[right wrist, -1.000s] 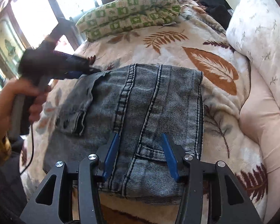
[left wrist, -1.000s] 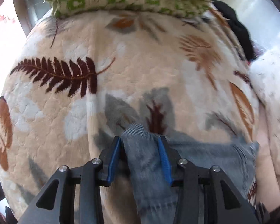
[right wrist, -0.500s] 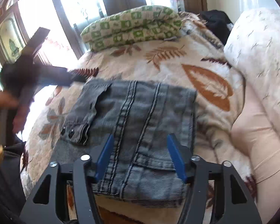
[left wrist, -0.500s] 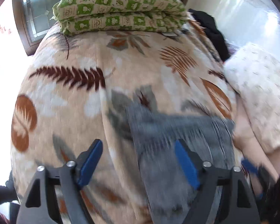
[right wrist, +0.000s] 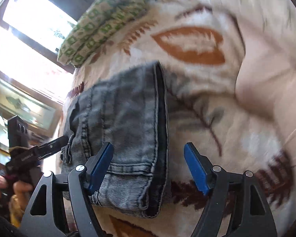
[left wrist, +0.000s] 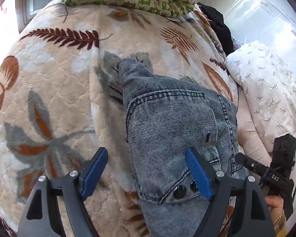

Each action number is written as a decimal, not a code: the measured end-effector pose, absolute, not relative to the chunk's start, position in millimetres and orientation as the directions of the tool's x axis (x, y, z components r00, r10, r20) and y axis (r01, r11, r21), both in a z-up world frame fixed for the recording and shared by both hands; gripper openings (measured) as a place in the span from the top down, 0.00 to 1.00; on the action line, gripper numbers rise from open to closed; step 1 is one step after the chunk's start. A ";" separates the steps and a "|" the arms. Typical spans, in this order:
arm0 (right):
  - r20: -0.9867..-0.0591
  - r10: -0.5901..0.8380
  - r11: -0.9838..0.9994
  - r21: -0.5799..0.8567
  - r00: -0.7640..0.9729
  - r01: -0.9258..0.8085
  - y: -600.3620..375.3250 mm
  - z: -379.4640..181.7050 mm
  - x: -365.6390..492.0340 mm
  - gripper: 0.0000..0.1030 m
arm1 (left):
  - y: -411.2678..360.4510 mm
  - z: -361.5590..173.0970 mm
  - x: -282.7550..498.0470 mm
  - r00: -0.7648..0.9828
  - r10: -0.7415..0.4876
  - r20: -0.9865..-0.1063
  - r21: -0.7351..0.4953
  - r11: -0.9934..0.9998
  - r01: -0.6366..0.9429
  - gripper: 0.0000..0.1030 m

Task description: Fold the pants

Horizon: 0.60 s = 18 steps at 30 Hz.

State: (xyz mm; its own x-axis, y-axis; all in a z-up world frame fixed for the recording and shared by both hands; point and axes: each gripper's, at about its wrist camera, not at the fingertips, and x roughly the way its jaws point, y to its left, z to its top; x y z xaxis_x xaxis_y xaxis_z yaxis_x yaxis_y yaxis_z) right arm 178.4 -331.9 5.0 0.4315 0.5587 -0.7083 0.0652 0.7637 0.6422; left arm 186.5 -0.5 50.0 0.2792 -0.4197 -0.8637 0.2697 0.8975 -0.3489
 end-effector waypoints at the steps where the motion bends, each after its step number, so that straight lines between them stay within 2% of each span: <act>1: -0.702 0.561 0.761 0.646 0.439 0.061 -331.9 4.2 178.5 0.28 | -1.9 47.8 186.9 0.276 -0.422 -0.864 -0.352 0.896 0.270 0.19; 4: -0.674 0.583 0.733 0.677 0.454 0.065 -333.8 3.3 182.3 0.29 | -3.2 39.9 192.2 0.250 -0.446 -0.860 -0.383 0.886 0.262 0.19; 6: -0.648 0.603 0.715 0.698 0.466 0.045 -330.8 0.9 188.6 0.35 | -3.7 34.4 198.5 0.224 -0.466 -0.856 -0.411 0.876 0.252 0.19; 7: -0.634 0.616 0.707 0.707 0.467 0.026 -328.4 -0.4 192.0 0.42 | -5.2 33.2 200.5 0.214 -0.473 -0.855 -0.420 0.872 0.251 0.19; 8: -0.624 0.629 0.700 0.714 0.463 0.011 -325.5 -3.2 196.1 0.45 | -7.6 32.5 202.5 0.205 -0.475 -0.856 -0.424 0.871 0.249 0.19; 11: -0.597 0.648 0.684 0.729 0.473 -0.015 -324.9 -8.5 200.5 0.48 | -14.4 31.4 204.3 0.198 -0.470 -0.860 -0.420 0.873 0.247 0.20; 12: -0.594 0.650 0.678 0.735 0.473 -0.009 -326.8 -10.2 200.6 0.50 | -14.5 32.1 203.4 0.200 -0.467 -0.861 -0.418 0.875 0.246 0.20; 14: -0.603 0.642 0.682 0.731 0.474 0.006 -331.0 -10.2 199.0 0.60 | -13.7 34.1 200.5 0.201 -0.476 -0.856 -0.426 0.870 0.248 0.23; 18: -0.643 0.597 0.732 0.681 0.480 0.003 -324.7 -2.6 196.0 0.62 | -0.6 38.6 194.3 0.189 -0.503 -0.843 -0.453 0.855 0.253 0.30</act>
State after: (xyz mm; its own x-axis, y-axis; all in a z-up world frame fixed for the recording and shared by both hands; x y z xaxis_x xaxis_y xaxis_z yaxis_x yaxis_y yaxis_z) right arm 196.0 -324.7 -2.6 0.4803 0.5965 -0.6430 0.0031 0.7320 0.6813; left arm 194.3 -0.6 38.6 0.1891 -0.5028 -0.8434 0.2534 0.8548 -0.4528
